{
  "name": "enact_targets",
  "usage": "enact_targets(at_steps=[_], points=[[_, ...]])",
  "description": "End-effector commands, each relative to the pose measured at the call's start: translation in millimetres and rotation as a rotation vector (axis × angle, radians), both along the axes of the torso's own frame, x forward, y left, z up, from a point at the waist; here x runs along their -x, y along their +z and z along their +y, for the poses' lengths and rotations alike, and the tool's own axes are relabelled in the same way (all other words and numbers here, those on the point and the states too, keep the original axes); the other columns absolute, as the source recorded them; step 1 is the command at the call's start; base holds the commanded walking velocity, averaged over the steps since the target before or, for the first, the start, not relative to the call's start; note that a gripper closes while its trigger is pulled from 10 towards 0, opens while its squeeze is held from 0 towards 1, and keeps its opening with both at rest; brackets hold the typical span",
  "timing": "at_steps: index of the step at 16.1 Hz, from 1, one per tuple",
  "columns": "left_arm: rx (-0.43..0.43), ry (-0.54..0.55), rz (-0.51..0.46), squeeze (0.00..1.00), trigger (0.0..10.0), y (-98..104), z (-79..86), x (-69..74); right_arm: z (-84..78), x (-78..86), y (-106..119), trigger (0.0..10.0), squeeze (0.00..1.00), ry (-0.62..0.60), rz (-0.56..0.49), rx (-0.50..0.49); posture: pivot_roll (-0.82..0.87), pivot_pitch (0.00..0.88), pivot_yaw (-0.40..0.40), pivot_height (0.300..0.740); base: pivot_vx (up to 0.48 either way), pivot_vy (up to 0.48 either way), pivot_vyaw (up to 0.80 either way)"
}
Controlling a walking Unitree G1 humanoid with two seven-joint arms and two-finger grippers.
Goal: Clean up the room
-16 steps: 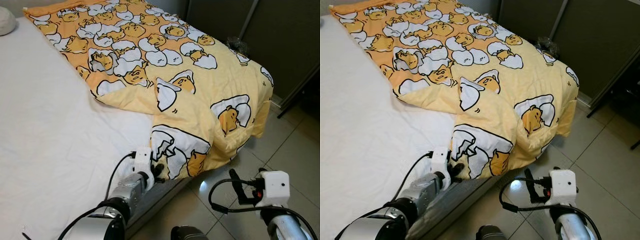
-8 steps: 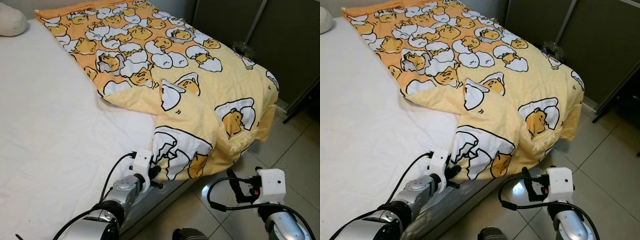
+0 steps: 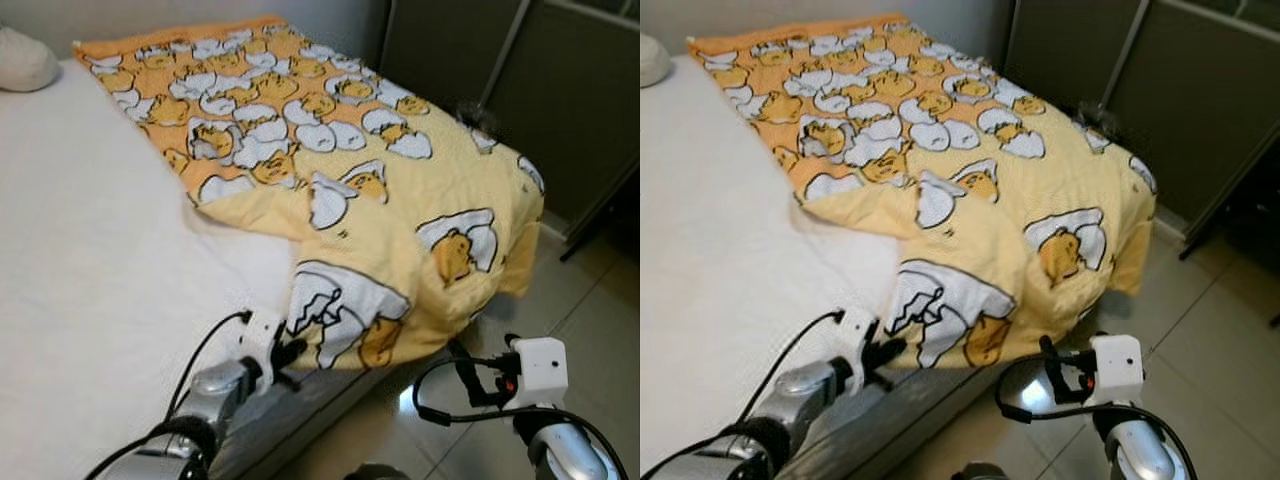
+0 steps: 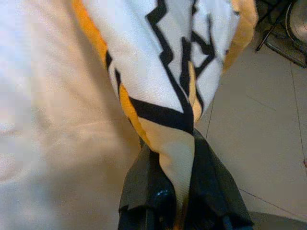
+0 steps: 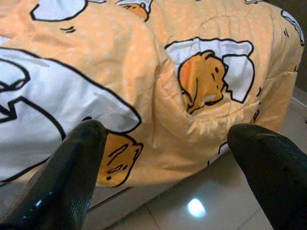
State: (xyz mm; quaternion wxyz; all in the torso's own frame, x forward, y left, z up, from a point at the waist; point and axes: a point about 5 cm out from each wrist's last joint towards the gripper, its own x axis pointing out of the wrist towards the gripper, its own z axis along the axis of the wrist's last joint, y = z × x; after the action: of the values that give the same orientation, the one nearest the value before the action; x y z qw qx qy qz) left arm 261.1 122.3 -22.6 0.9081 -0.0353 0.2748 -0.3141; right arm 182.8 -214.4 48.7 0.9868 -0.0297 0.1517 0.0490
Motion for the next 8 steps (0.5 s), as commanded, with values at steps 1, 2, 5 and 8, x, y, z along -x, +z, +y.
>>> enact_targets(at_steps=[1, 2, 5, 8], points=[[0.013, -0.037, -0.025, 0.0, 0.0, 2.6, -6.1, -0.5, -2.9, 0.7, -1.0, 10.0, 0.0, 0.006, 0.008, 0.005, -0.23, 0.0, -0.038, 0.74, 0.0, -0.48, 0.0], [0.013, -0.038, -0.025, 0.0, 0.0, 1.7, -4.6, 1.0, -2.5, 0.8, -1.2, 10.0, 0.0, 0.009, 0.01, 0.005, -0.23, 0.0, -0.039, 0.74, 0.0, -0.48, 0.0], [0.01, -0.075, -0.023, 0.0, 0.0, -2.5, -1.3, 8.7, -2.8, -1.1, -1.4, 10.0, 0.0, 0.019, 0.01, -0.002, -0.23, 0.0, -0.041, 0.74, 0.0, -0.48, 0.0], [-0.045, -0.107, -0.021, 0.0, 0.0, -8.5, 7.4, 17.4, -3.1, -1.8, -1.5, 10.0, 0.0, 0.022, 0.011, -0.014, -0.23, 0.0, -0.037, 0.74, 0.0, -0.444, 0.0]])
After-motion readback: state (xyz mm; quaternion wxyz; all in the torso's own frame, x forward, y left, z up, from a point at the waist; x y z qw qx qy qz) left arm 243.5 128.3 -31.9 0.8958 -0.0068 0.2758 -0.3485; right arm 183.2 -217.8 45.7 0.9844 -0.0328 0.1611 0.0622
